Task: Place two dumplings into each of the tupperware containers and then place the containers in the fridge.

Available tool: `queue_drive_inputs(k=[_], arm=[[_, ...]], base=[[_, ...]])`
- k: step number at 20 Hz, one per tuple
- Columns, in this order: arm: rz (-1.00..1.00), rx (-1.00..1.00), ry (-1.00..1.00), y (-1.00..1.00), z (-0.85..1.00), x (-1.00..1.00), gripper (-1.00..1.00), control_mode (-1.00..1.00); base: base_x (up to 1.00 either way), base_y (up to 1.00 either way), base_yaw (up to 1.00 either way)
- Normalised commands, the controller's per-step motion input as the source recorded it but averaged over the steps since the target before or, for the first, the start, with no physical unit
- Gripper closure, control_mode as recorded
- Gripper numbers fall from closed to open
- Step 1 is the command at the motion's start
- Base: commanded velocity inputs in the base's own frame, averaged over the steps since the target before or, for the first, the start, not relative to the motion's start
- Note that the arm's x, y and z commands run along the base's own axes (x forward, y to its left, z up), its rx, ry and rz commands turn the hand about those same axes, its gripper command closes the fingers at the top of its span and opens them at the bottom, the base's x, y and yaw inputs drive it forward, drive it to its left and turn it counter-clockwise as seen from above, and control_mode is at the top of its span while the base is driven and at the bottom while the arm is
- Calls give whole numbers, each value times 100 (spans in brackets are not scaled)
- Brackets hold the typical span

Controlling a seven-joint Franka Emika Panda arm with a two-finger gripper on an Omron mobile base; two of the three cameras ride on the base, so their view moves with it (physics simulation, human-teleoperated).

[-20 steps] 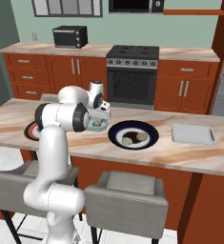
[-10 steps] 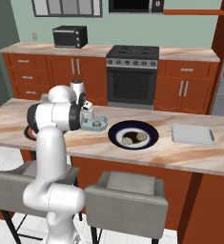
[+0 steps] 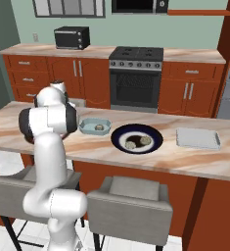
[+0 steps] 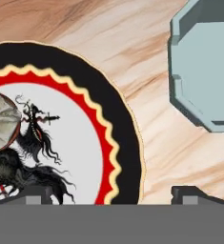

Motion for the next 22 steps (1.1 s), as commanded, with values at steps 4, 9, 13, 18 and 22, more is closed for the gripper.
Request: queue_drive_inputs(k=[4,9,13,18,22], arm=[[9,2,0,11,12,-68,-100,-100],[7,0,0,4,2,-90,-100,-100],[9,1,-13,27,2,-6,-100,-100],[10,0,-13,31,0,10,-100,-100],[9,0,-7,45,0,36,-100,-100]], base=[[0,0,0],[0,0,0],[0,0,0],[0,0,0],[0,0,0]])
